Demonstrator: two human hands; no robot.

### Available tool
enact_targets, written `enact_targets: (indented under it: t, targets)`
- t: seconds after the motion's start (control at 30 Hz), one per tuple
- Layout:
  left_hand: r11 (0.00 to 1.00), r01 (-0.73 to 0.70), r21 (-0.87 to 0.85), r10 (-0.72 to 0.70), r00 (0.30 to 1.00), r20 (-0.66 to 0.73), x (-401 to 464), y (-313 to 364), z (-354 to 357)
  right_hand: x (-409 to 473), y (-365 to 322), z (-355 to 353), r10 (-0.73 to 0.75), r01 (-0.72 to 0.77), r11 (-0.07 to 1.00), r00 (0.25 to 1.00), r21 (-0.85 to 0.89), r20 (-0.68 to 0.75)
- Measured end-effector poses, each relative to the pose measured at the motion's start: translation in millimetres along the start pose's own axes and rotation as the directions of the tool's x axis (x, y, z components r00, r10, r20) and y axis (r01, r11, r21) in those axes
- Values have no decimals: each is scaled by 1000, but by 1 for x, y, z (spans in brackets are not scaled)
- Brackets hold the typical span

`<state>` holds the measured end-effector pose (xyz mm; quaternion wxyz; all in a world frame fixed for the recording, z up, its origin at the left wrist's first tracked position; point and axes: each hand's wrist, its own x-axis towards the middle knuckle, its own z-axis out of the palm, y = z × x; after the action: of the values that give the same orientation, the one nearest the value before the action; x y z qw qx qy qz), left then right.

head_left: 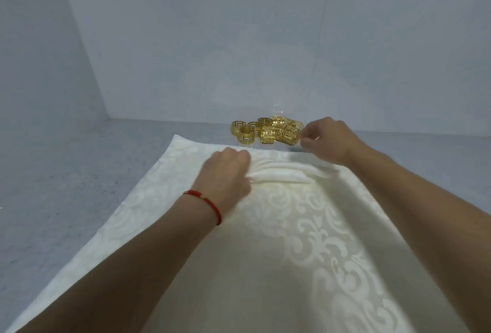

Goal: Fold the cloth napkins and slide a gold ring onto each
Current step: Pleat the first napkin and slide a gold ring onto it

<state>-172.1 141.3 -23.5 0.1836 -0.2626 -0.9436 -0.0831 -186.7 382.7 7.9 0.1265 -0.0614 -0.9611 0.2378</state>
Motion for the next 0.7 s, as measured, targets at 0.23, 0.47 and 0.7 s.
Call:
enact_targets:
  t: [0.23,0.47,0.7]
  targets:
    - [980,165,-112,-181,971,-157,-16,-50,24,59,5,64,36,-87,953,984,-289,-177]
    - [972,204,-115,-223,956,-189,-15,-54,31,81,4,87,0,-126,887,962,-445,-272]
    - [954,223,-202,-262,945,-195,-16,-56,28,60,11,79,-150,15,914,941,-405,-303]
